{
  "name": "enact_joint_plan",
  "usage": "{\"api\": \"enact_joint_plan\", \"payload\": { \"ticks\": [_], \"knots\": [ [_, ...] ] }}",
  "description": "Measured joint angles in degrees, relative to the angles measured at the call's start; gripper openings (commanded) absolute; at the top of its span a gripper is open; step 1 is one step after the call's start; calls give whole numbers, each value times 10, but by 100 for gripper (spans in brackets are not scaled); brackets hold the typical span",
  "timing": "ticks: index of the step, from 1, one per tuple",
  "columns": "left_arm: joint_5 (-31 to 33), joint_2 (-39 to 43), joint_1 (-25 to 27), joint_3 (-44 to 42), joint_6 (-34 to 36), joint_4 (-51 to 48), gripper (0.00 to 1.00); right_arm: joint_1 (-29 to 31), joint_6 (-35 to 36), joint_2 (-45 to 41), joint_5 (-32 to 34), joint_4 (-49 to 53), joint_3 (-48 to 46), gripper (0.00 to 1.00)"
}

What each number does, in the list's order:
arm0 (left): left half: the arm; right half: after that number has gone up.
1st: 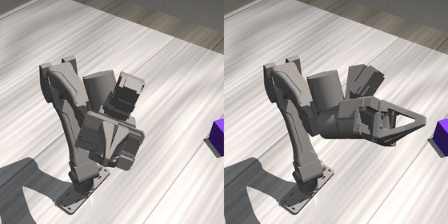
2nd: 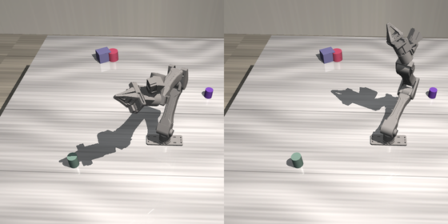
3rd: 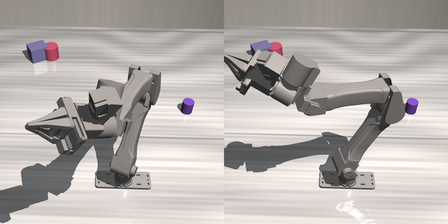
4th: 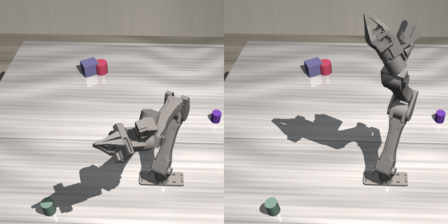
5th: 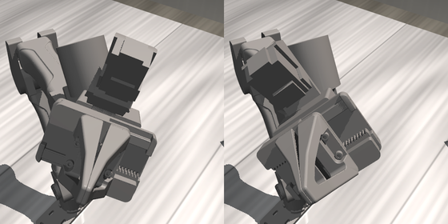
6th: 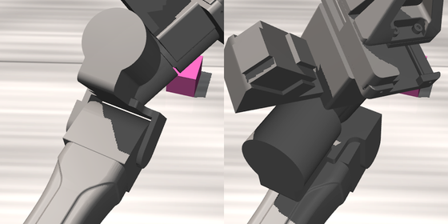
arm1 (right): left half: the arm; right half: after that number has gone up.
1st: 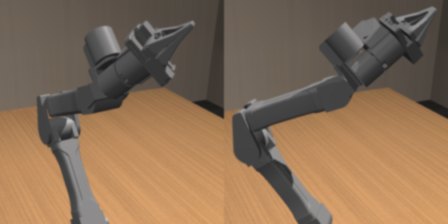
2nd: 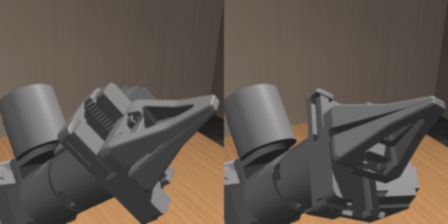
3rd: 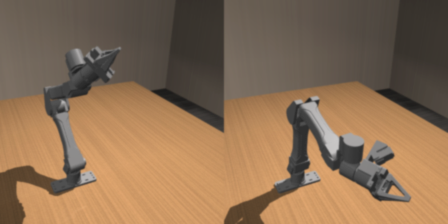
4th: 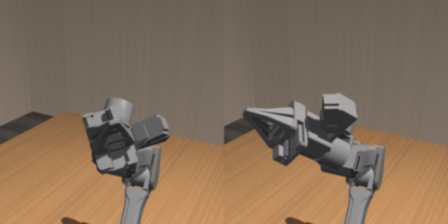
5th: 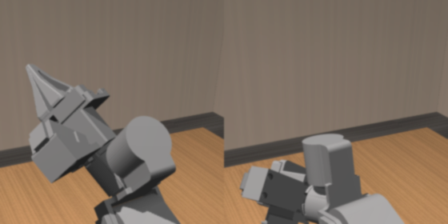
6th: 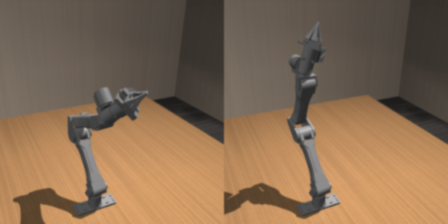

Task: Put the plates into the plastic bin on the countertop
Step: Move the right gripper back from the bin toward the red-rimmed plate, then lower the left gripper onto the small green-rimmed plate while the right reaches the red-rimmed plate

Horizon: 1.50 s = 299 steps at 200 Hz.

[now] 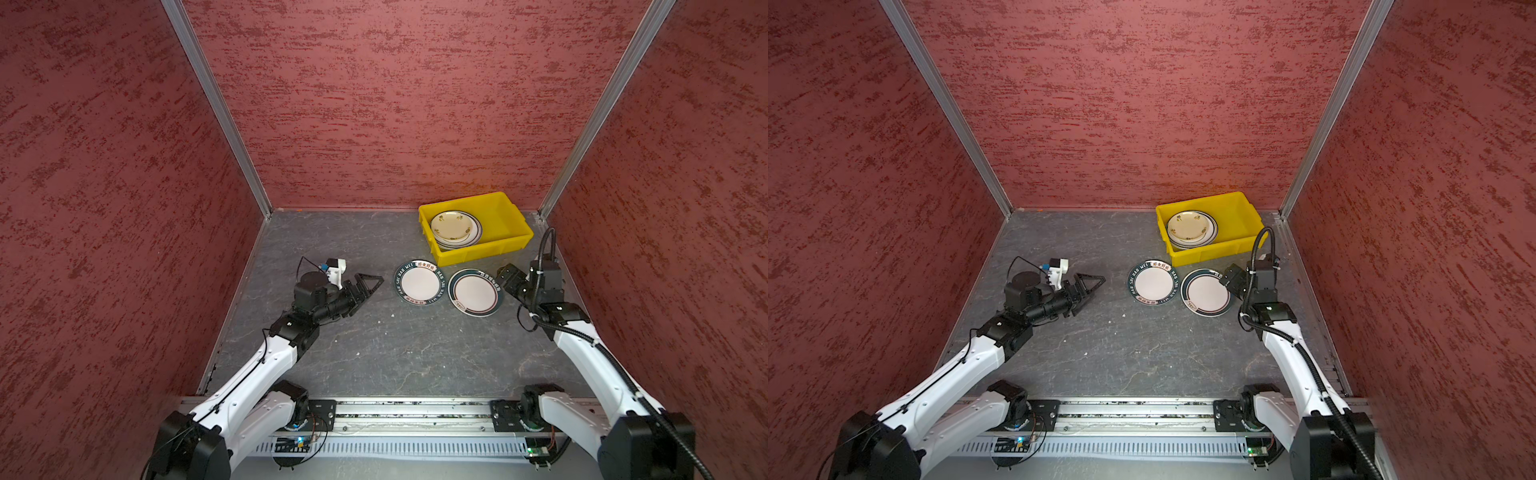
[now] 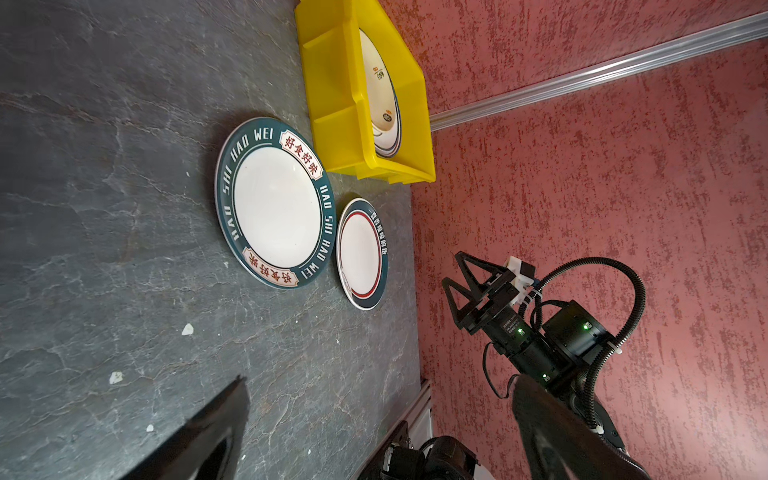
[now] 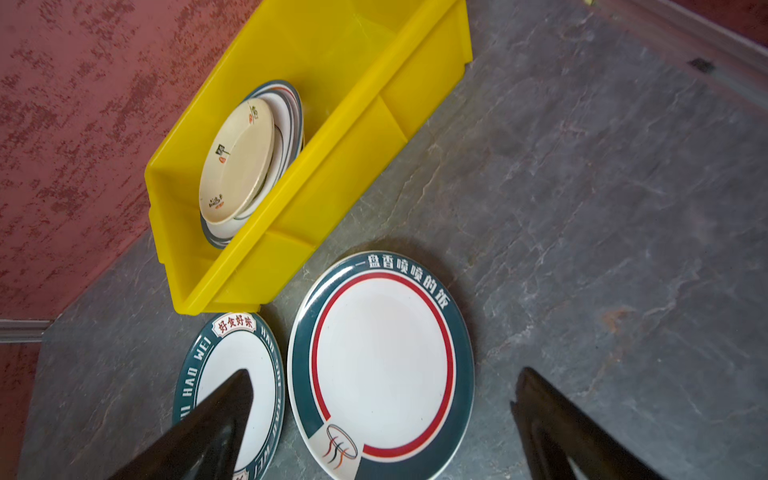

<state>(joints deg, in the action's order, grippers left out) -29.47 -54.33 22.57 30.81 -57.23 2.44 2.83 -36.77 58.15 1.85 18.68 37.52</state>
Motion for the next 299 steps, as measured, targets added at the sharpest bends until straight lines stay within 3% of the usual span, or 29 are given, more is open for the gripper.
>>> {"api": "enact_joint_plan", "payload": {
  "ticks": [58,126,174,218,299],
  "knots": [
    [28,-52,48,0,-4,-7,99,-8,-33,-11,-89,-15,-87,99],
    [47,-179,47,-7,-14,52,100,-12,-54,-95,-198,-50,-144,99],
    [23,-341,10,-4,-33,160,78,-15,-90,-112,-289,-107,-181,99],
    [-26,-485,1,51,-70,298,66,-16,-98,-96,-346,-134,-181,99],
    [-47,-565,3,92,-90,371,47,-18,-115,-107,-375,-144,-181,99]
  ]
}}
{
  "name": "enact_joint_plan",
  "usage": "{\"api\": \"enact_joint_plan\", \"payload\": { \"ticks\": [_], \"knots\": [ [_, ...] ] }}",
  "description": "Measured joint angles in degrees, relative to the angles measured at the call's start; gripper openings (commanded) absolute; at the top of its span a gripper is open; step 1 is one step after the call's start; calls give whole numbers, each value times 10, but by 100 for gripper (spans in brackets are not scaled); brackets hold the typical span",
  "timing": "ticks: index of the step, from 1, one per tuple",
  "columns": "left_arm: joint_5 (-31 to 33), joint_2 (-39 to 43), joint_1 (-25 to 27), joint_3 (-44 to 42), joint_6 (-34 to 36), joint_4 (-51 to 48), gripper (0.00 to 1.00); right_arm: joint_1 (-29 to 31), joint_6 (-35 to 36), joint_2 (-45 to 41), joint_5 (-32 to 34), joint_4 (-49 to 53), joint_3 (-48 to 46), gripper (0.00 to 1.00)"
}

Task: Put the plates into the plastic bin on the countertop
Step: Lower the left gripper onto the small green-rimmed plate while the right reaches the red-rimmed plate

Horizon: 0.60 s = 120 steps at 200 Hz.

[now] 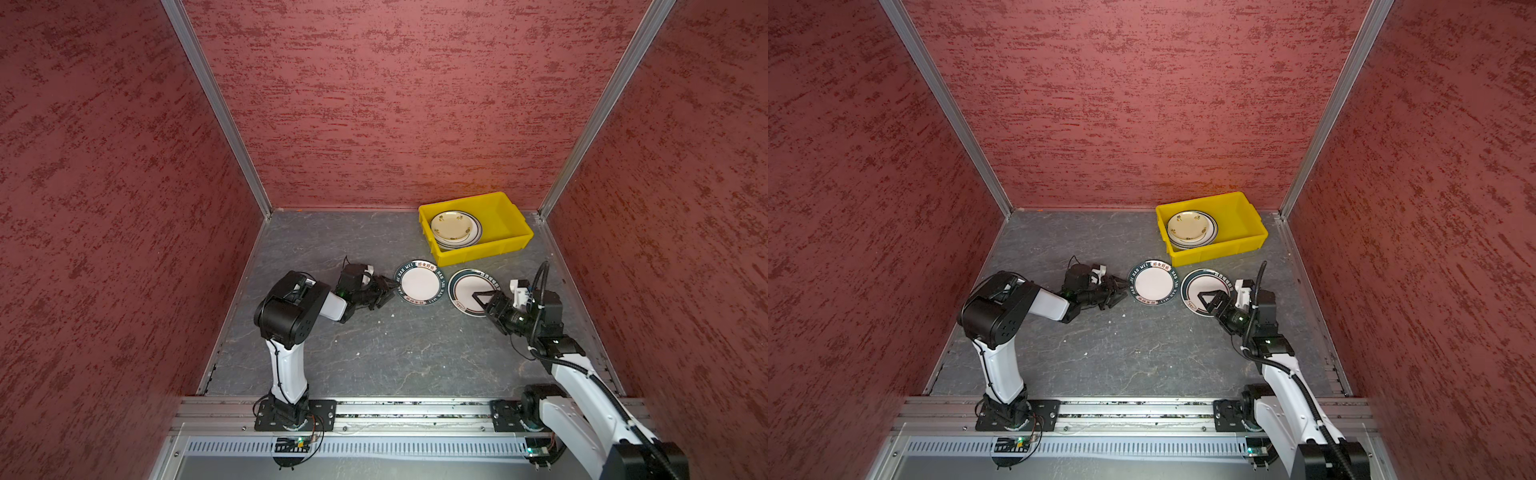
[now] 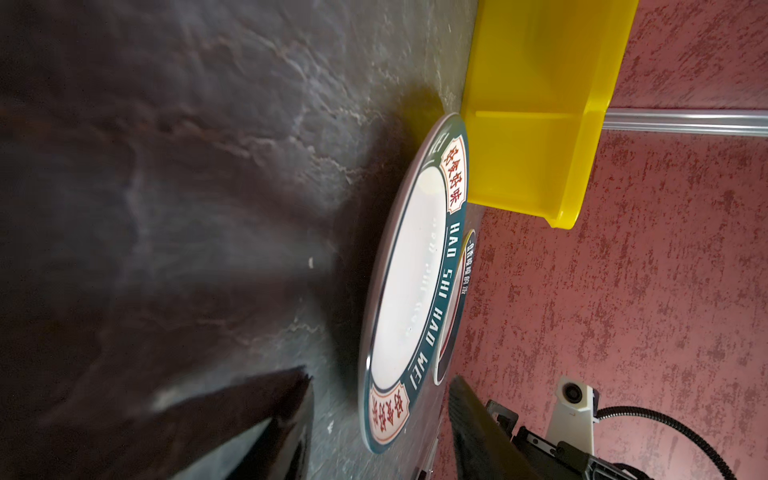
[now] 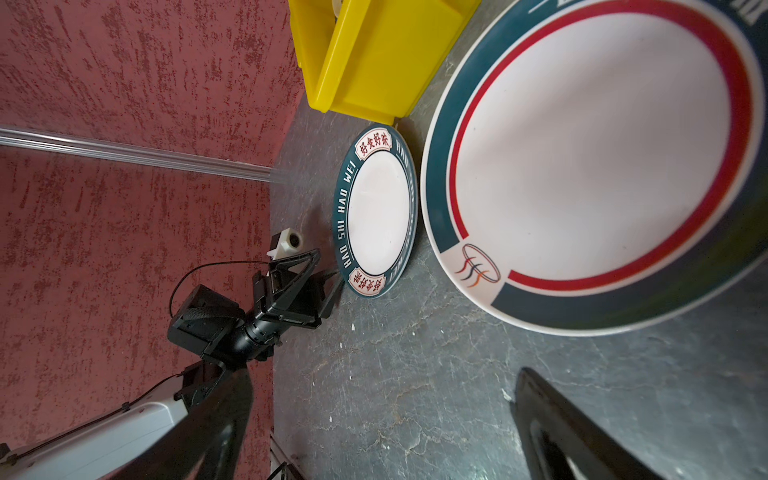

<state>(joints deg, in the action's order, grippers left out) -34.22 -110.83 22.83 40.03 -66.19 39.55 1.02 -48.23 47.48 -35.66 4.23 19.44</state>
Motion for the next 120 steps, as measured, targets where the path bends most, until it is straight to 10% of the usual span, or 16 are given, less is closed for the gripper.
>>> {"api": "enact_joint_plan", "payload": {
  "ticks": [120],
  "knots": [
    [-1,-47,0,24,0,21,18,0,-16,-14,-3,-1,0,99]
  ]
}}
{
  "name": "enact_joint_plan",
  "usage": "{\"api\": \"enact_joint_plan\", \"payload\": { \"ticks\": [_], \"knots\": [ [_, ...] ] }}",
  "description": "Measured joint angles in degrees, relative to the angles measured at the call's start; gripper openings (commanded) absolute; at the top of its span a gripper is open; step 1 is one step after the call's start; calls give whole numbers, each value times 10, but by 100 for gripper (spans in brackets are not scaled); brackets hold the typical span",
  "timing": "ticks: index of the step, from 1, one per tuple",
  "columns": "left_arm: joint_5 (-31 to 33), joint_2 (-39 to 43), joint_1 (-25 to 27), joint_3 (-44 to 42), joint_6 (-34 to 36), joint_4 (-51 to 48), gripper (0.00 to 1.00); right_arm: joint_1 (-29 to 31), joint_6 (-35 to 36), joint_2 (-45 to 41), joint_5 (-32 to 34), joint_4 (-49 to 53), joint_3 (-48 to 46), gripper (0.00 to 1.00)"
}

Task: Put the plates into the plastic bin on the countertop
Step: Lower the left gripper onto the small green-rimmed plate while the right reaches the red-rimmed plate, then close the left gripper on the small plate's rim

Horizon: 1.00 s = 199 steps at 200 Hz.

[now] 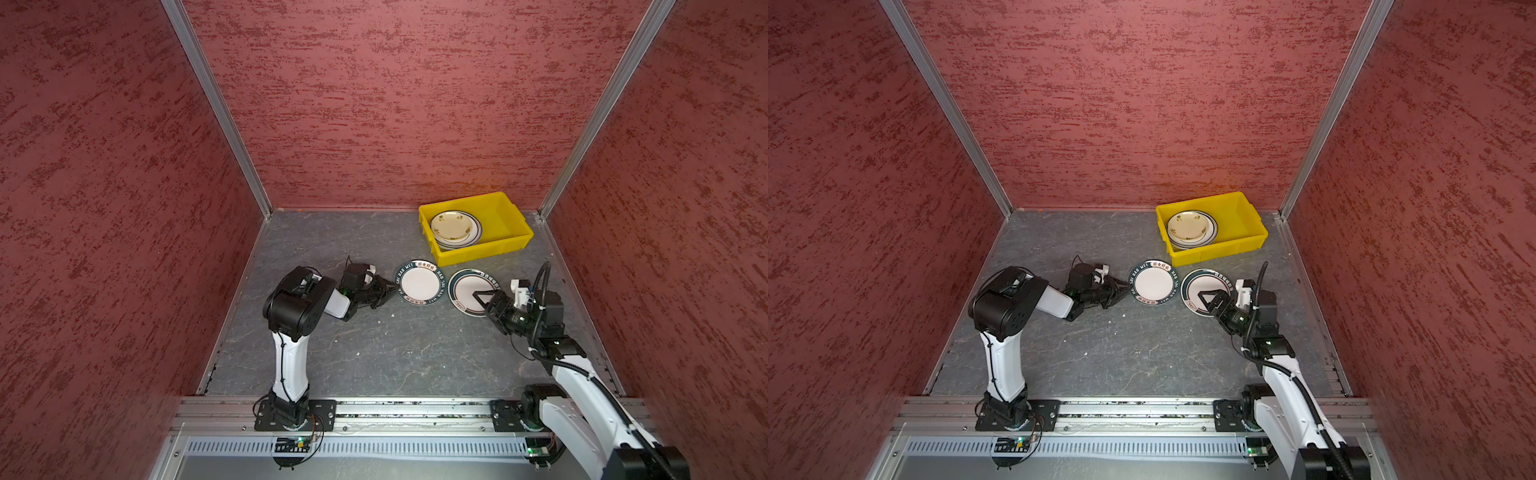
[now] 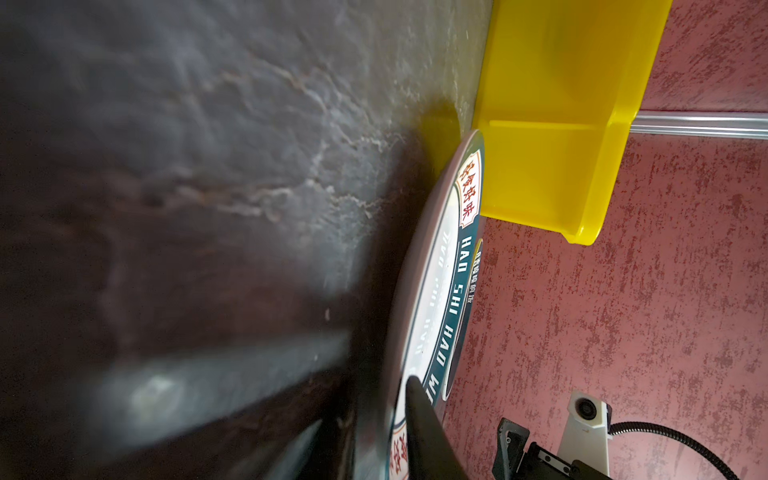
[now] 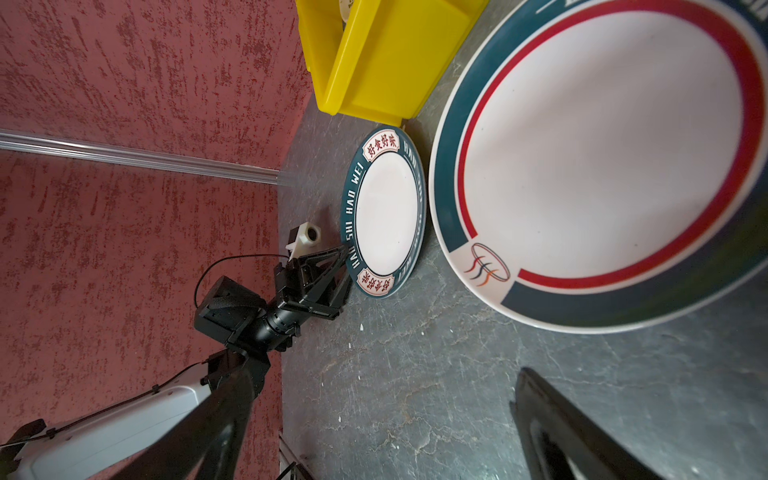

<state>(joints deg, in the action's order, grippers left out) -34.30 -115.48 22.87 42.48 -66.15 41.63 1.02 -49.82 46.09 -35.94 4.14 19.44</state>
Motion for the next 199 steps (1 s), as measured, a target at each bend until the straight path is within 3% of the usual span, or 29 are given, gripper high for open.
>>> {"api": "enact_joint_plan", "payload": {
  "ticks": [70,121,199],
  "knots": [
    [1,-4,2,2,0,4,14,0,-6,-4,-15,-1,0,99],
    [3,-3,3,4,2,-1,0,-1,-6,-9,-25,-5,-1,99],
    [19,62,-7,-23,5,-73,0,-1,-7,-13,-41,-14,-9,99]
  ]
}}
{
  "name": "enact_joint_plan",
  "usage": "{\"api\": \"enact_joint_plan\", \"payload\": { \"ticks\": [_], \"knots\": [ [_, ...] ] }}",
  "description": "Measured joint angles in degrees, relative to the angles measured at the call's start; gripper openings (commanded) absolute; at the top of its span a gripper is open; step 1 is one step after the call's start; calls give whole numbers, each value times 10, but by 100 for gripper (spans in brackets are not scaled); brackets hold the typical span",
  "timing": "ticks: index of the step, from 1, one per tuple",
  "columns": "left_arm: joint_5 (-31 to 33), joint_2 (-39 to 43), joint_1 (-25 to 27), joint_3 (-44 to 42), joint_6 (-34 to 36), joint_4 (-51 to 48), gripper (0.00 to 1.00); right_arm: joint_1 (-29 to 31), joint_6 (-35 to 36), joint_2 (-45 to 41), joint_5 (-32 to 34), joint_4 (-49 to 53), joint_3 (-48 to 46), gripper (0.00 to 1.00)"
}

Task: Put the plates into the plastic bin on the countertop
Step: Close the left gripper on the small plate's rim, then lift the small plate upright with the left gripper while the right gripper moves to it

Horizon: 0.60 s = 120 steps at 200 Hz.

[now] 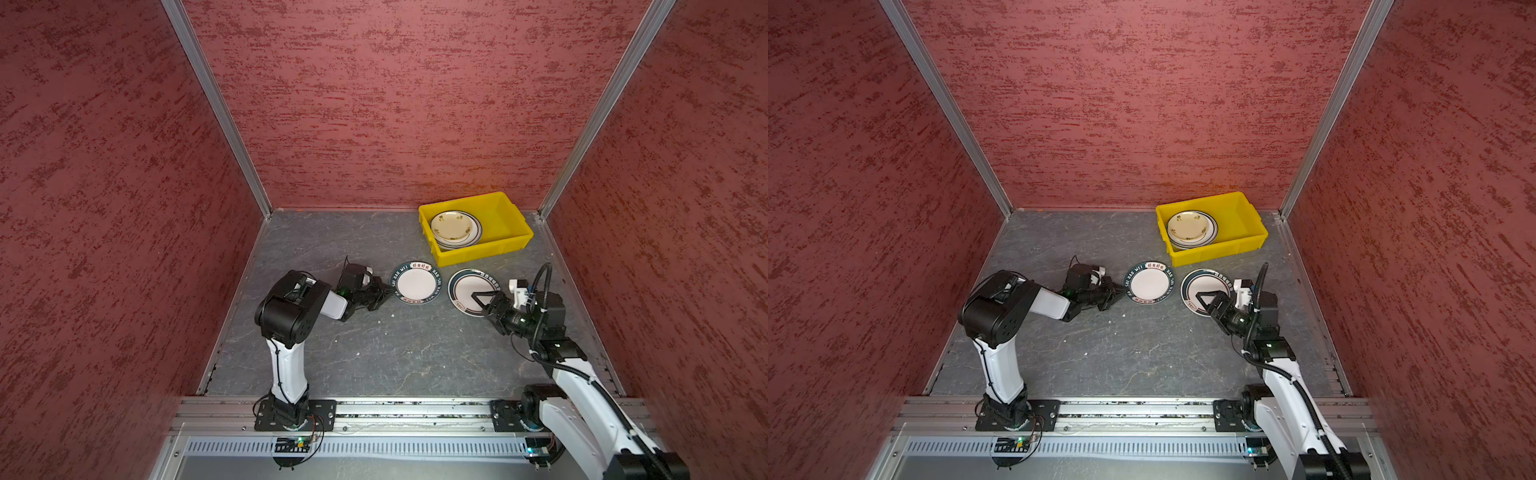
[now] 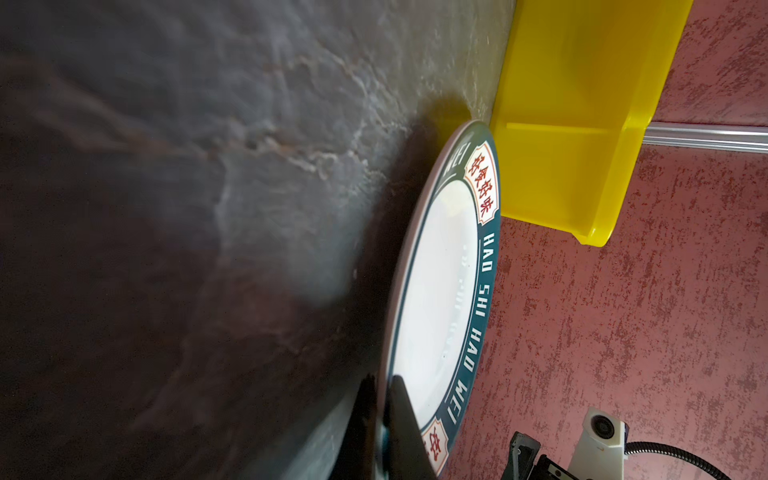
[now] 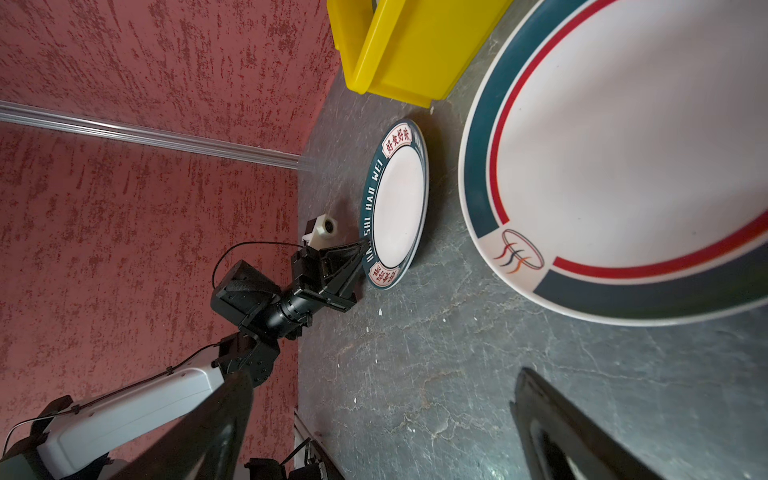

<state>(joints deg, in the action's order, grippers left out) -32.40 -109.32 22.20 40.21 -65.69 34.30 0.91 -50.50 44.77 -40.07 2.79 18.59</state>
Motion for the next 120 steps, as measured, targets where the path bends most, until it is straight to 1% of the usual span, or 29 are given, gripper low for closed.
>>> {"api": "enact_joint_plan", "payload": {
  "ticks": [24,58,120],
  "knots": [
    [4,32,-11,-16,2,-24,0,0,-1,-1,-5,0,0,99],
    [10,98,-26,-50,4,-54,0,0,-7,-10,-8,-4,-8,99],
    [15,254,-44,-84,18,-136,0,0,-31,-12,-6,-17,-12,98]
  ]
}}
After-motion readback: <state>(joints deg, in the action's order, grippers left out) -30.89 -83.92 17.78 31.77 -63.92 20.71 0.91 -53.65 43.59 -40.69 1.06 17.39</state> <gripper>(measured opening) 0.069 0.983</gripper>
